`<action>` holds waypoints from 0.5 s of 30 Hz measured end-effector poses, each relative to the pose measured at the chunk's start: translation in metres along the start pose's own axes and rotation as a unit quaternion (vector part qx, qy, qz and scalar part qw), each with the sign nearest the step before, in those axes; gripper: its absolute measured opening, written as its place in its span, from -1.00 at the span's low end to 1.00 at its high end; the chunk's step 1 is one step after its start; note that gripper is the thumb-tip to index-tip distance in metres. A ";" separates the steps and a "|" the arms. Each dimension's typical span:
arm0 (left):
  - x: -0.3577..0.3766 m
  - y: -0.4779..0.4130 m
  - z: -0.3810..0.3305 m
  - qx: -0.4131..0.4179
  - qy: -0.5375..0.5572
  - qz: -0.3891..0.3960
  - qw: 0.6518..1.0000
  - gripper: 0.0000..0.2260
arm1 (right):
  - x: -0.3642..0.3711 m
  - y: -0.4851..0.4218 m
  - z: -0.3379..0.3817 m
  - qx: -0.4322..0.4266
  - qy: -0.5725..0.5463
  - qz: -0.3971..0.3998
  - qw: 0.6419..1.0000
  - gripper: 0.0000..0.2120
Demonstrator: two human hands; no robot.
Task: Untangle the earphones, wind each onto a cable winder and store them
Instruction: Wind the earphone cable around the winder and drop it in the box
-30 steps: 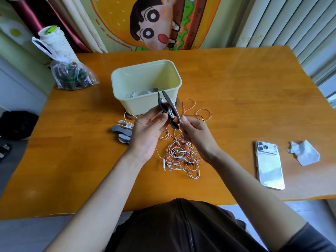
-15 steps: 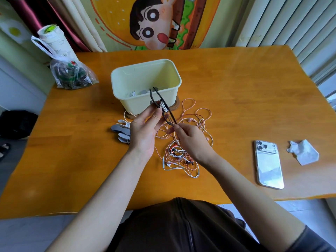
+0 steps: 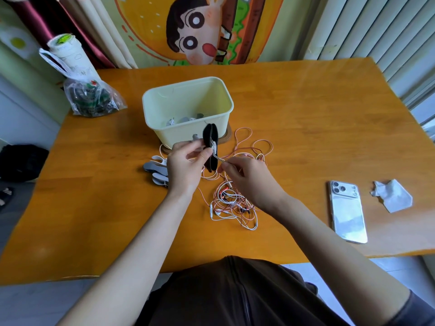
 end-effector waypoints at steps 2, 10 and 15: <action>0.006 0.000 -0.002 0.031 -0.081 0.043 0.995 -0.73 | -0.003 -0.004 -0.001 -0.022 0.024 0.003 0.999 -0.72; 0.017 0.008 0.007 0.034 -0.164 0.190 0.967 -0.67 | -0.037 -0.017 -0.015 -0.039 0.064 0.057 0.996 -0.87; 0.022 0.018 0.015 -0.006 -0.125 0.253 0.959 -0.64 | -0.056 -0.025 -0.016 -0.053 0.062 0.014 0.997 -0.90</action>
Point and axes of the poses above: each hand's wrist, its own y-axis away from the middle knuckle, its own x-axis out of the palm, z = x × y, the point moved 7 cm from there along -y, towards the middle knuckle, and after that the axes turned 6 degrees about y, right-handed, at the moved point
